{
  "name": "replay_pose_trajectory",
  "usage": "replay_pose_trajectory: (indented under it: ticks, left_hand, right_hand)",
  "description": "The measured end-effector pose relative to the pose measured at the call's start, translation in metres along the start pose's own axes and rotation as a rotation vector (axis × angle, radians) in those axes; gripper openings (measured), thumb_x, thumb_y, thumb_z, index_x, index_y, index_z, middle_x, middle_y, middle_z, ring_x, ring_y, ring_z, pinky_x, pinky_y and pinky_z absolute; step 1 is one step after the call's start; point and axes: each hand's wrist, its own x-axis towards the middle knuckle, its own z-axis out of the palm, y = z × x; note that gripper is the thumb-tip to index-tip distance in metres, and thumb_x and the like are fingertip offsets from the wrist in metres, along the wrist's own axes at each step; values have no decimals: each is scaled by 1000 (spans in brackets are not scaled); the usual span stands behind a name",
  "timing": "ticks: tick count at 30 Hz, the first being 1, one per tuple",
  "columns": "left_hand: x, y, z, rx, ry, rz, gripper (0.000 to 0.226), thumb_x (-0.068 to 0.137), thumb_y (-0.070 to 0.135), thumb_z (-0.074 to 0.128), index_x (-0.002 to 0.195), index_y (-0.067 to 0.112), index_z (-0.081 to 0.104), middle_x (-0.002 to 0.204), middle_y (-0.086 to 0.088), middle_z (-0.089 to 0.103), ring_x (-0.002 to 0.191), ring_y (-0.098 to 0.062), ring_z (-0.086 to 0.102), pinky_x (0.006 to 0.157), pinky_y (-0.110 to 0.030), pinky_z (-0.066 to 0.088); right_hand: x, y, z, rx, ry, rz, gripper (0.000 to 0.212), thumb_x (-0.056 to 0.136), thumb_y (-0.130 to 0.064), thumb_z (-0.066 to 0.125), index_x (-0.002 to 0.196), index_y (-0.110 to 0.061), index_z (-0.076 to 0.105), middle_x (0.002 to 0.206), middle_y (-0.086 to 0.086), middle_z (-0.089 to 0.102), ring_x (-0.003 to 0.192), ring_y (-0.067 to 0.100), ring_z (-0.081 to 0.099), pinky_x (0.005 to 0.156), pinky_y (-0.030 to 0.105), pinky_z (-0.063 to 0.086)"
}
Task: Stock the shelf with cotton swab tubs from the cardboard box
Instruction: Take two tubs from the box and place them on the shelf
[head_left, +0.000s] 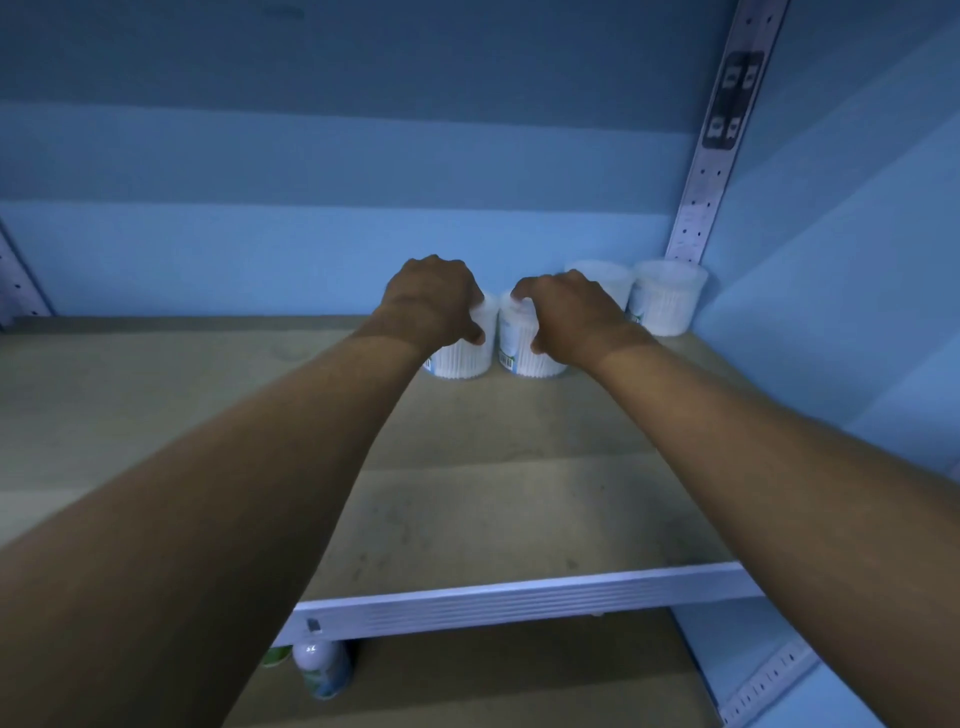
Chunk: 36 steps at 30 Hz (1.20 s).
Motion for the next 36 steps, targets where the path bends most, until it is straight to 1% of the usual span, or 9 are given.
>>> replay_pose_trajectory:
  ticks: [6,10,13,15,21,27,30,33,36]
  left_hand:
    - [31,1,8,50,11,3,50,77,49,77,120,24,69,122,-2,67,113,-27,60,96,-38,51]
    - [50,3,13,107,22,35,55,80,50,74,127,24,64,127,-4,63,118,-27,56,97,-38,49]
    - [63,3,15,164,25,57,57,79,54,72,125,22,63,125,-6,62,115,-29,56,95,-41,50]
    - [70,2,17,182,27,66,61,79,56,71,128,21,61,127,-6,60,117,-30,55,97,-42,49]
    - [87,-1,21,189,47,72,61,81,55,71,129,19,61,129,-4,62,117,-29,57,98,-40,48]
    - [96,-1,22,210,49,70,58,80,55,72,125,18,63,125,-6,64,112,-30,59,93,-40,50]
    - [94,-1,22,213,50,69,62,79,54,73,129,18,61,128,-6,63,113,-30,59,94,-39,50]
    - [92,-1,21,193,45,81,63,81,52,73,131,17,59,131,-6,61,118,-29,57,97,-40,49]
    - [86,-2,10,125,-3,78,71,80,52,74,136,14,53,136,-9,55,123,-30,52,99,-42,47]
  right_hand:
    - [33,13,12,-26,42,-18,48,84,2,66,128,-17,60,124,13,63,118,33,55,88,38,46]
    - [50,21,18,-25,41,-16,54,85,0,68,134,-19,58,128,15,61,121,33,54,90,37,46]
    - [61,24,20,-43,32,-13,57,85,-3,70,137,-21,56,132,14,59,124,32,52,94,36,44]
    - [67,27,20,-56,27,-15,59,85,-4,70,139,-21,53,135,13,58,127,31,50,96,35,43]
    - [84,29,23,-90,-20,2,65,86,-10,72,145,-23,47,140,11,53,130,30,47,99,34,42]
    - [90,27,22,-132,-36,12,57,84,-9,73,137,-19,52,132,12,56,121,31,54,90,35,46]
    - [93,26,25,-144,-39,18,58,85,-9,72,139,-19,51,134,12,56,121,31,54,91,36,46]
    - [94,27,23,-128,-81,19,66,85,-11,73,145,-20,45,141,12,51,128,31,49,98,37,44]
    - [92,29,15,-96,-199,35,87,83,-20,79,154,-23,31,152,13,37,140,33,37,110,43,39]
